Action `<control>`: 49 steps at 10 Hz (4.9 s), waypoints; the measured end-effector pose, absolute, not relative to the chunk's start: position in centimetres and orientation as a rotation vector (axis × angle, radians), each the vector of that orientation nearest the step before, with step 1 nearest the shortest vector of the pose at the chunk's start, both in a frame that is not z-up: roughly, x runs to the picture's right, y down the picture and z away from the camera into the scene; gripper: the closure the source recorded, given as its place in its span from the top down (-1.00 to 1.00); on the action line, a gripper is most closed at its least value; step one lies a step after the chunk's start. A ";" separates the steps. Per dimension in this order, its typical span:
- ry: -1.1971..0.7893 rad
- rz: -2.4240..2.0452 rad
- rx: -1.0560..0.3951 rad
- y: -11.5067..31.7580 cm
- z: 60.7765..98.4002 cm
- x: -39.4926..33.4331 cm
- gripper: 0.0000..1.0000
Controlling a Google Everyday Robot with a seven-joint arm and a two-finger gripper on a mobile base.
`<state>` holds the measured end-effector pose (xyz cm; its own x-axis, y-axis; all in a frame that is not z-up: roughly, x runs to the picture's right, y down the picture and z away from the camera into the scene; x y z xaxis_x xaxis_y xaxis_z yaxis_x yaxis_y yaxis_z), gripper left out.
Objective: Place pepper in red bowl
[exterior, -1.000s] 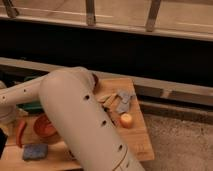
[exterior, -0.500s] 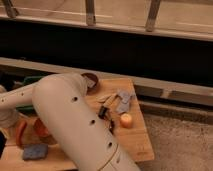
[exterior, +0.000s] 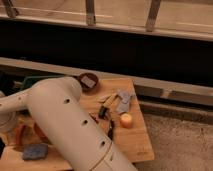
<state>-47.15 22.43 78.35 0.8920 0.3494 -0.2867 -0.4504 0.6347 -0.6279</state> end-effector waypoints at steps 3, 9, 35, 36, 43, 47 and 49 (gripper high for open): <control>0.183 0.472 -0.798 23.9 80.5 -46.9 0.44; 0.189 0.471 -0.790 23.2 80.5 -46.6 -0.72; 0.234 0.578 -0.870 17.8 74.3 -29.1 -0.81; 0.242 0.590 -0.872 17.8 74.2 -28.9 -0.58; 0.270 0.567 -0.914 17.9 74.8 -29.4 0.60; 0.276 0.557 -0.909 17.5 74.8 -29.6 0.60; 0.274 0.553 -0.890 16.8 74.6 -29.7 0.60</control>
<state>-29.67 16.76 74.57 0.8273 0.3411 -0.4464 -0.5618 0.5028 -0.6569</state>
